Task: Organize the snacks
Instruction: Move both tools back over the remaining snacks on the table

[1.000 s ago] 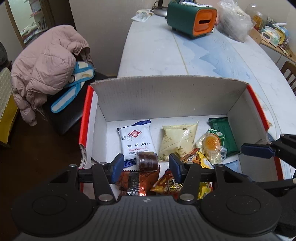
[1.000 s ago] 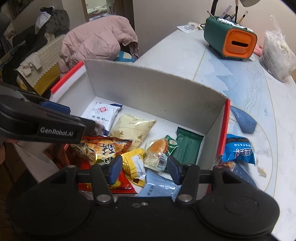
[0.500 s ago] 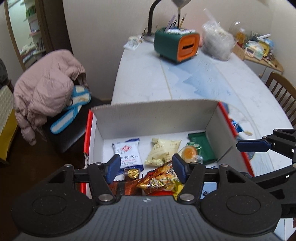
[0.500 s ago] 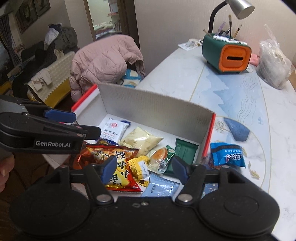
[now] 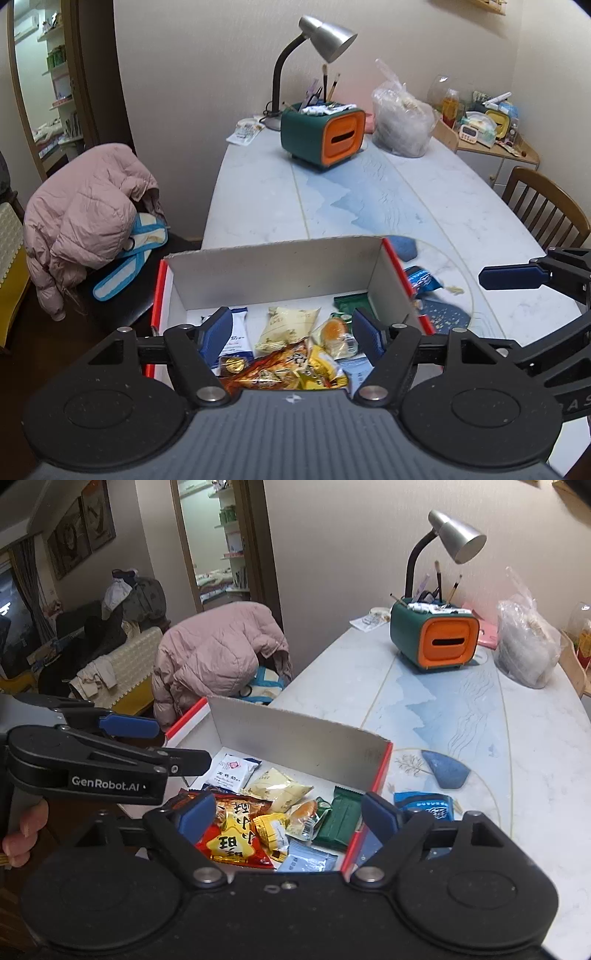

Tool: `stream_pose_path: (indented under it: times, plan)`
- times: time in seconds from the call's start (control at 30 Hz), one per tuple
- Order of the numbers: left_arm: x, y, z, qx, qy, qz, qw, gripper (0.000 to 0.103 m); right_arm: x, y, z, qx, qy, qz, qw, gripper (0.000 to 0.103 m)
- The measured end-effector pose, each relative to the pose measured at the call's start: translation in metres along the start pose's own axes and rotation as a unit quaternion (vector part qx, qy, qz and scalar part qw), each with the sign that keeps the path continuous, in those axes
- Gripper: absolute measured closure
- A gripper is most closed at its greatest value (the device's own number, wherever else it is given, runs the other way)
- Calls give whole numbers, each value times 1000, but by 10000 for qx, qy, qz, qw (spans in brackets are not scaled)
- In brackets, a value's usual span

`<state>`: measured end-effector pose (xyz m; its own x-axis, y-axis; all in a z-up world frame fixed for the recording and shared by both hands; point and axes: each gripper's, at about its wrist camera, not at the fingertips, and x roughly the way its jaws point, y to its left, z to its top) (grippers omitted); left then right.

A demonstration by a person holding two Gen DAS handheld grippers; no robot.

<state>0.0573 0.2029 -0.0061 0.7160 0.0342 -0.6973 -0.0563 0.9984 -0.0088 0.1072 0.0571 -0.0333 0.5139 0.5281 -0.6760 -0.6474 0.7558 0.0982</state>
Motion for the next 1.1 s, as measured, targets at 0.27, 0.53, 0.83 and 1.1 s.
stream_pose_path:
  times: [0.27,0.53,0.83,1.1]
  plan:
    - [-10,-26,-3,-84,-155,-55,9998,24,-27,-17,-11,-208,-339,58,9992,2]
    - [-3,-71,-6,-392,-165,-169,9990,20,-42,-62,-22,-303,-308,133,9990,2]
    - [22,-125,-9,-982,-44,-234,9949,8,-43,-132,-31,-611,-50,203,9979,2]
    - [51,-167,-16,-1491,45,406,9880,7,-17,-199,-26,-1024,364,535,9926,2]
